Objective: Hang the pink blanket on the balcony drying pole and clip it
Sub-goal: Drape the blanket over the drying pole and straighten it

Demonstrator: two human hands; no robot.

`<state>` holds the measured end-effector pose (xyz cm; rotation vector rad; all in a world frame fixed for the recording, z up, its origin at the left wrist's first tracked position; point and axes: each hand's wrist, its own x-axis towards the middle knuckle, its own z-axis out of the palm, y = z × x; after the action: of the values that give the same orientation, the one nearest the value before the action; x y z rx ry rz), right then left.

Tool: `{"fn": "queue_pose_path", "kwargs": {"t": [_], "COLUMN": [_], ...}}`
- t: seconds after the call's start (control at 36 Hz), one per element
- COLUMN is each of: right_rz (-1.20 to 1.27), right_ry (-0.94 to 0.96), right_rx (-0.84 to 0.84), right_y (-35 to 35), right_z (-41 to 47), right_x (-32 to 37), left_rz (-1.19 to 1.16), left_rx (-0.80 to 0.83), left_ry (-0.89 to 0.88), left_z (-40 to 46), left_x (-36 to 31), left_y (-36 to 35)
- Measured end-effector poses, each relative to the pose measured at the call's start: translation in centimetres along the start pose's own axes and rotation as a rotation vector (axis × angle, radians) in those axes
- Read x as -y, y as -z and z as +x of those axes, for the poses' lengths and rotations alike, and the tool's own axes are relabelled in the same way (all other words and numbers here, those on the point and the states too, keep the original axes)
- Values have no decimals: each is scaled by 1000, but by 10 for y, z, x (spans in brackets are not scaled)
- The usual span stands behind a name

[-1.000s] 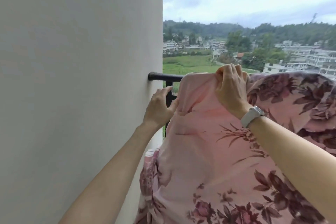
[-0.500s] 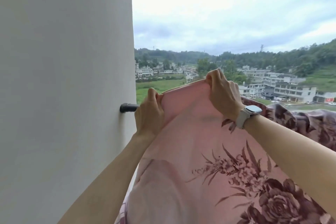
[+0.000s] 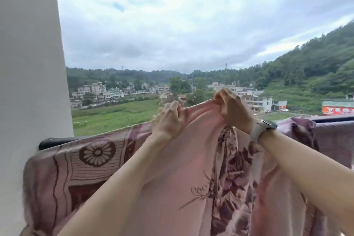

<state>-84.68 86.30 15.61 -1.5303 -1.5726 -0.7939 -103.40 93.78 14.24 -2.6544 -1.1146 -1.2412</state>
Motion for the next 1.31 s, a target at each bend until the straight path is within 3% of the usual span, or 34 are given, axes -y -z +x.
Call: {"fn": "queue_pose_path", "kwargs": {"t": [0.08, 0.19, 0.28, 0.39, 0.47, 0.61, 0.81, 1.0, 1.14, 1.22, 1.31], "right_rz": [92, 66, -128, -141, -32, -129, -301, -369, -333, -215, -46], "right_ry": [-19, -56, 59, 224, 166, 26, -107, -92, -147, -247, -351], "right_rx": [155, 297, 376, 336, 221, 70, 3, -97, -66, -8, -58], "right_y": [14, 55, 77, 95, 106, 113, 186, 244, 267, 270, 275], "right_z": [-24, -62, -88, -100, -105, -101, -110, -109, -111, -124, -149], "right_x": [-43, -115, -150, -183, -207, -250, -359, -461, -544, -581, -609], "left_rz": [137, 113, 104, 344, 243, 119, 24, 31, 39, -60, -153], "left_rx": [130, 8, 20, 25, -18, -82, -119, -216, -100, 123, 329], "left_ry": [-117, -83, -168, -322, -304, -247, -276, -281, -317, -421, -586], "left_z": [-26, -27, -22, -15, -8, 10, 69, 125, 159, 159, 141], "left_x": [-42, -73, -98, -142, -161, -214, -327, -436, -493, -527, -562], "left_y": [-43, -63, -76, -98, -108, -142, -224, -289, -337, -363, -376]}}
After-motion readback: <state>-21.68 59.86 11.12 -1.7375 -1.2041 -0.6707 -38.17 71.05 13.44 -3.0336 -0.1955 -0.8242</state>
